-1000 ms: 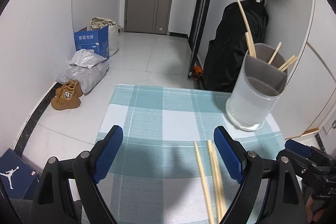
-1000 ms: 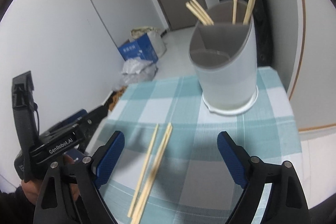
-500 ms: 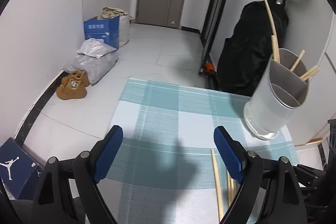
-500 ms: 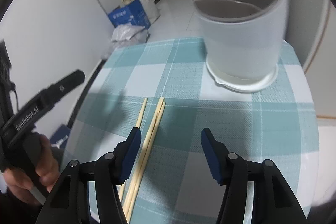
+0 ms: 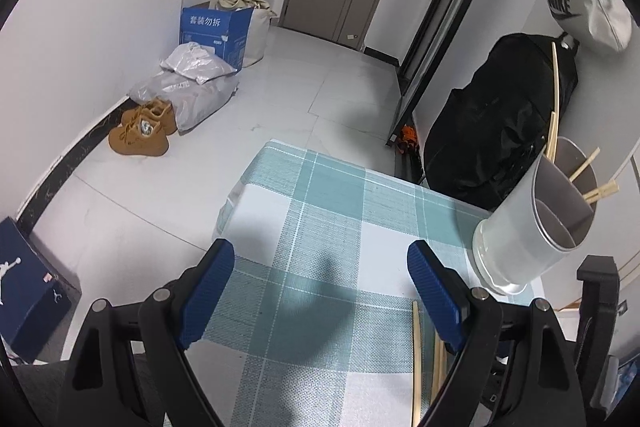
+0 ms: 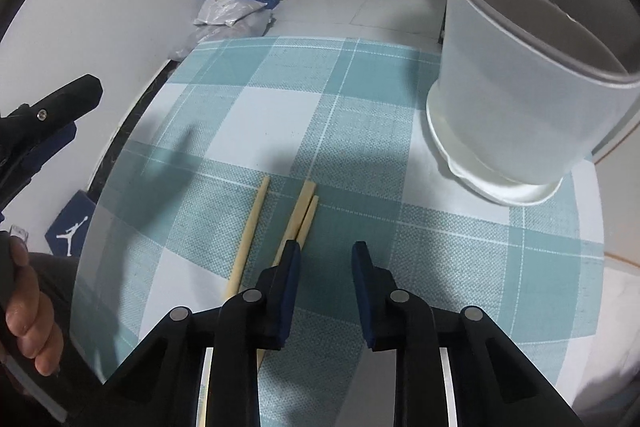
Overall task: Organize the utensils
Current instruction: 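Pinch one chopstick from the cloth with the right gripper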
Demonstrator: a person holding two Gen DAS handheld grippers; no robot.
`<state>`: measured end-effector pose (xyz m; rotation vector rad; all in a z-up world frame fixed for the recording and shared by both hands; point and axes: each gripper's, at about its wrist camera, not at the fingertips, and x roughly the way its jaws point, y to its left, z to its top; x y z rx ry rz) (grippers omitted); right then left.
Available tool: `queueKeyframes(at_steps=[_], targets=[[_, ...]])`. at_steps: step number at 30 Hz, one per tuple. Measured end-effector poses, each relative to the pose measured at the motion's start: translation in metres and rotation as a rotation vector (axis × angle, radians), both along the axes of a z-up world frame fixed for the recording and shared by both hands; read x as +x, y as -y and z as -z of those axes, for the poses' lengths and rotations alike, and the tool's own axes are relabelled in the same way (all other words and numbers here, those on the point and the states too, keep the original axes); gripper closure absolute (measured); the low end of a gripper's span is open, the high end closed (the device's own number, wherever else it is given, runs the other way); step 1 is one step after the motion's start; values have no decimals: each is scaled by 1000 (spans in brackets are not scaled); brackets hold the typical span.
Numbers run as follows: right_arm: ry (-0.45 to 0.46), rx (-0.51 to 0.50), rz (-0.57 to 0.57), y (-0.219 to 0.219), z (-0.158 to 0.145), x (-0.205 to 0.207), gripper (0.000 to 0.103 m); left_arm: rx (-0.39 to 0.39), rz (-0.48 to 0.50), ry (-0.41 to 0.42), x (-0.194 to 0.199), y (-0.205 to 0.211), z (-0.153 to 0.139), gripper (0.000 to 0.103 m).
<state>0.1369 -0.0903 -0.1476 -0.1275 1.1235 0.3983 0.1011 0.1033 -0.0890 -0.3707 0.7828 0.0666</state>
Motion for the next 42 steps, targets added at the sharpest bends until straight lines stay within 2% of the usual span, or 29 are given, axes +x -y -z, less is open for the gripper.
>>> queueKeyframes(at_steps=[12,16,19,25,29,33,39,42], targets=[[1,-112,-47,-22,1,4,79,-62,-35,-22,2,-16,3,18],[6,-132,-38,-21,2,6,94,-75,-47,-36,2,-19,5,18],[0,-125,-23,-12,1,6,98,-86,-53,-40,2,-21,5,18],[-32,-90,20,0,-3,6,98,-81,-45,-43,3,-20,5,18],[-3,-172,-24,-16,-5,4,95,-62,-40,-47,2,-18,6,18],[22,-212,-53,-25,-4,6,96,-56,-48,-55,2,-20,8,18],[17,-181,-62,-32,-3,20,99,-33,-50,-81,3,-19,13,18],[11,-91,-25,-14,-10,22,99,-23,-18,-107,4,-13,17,18]])
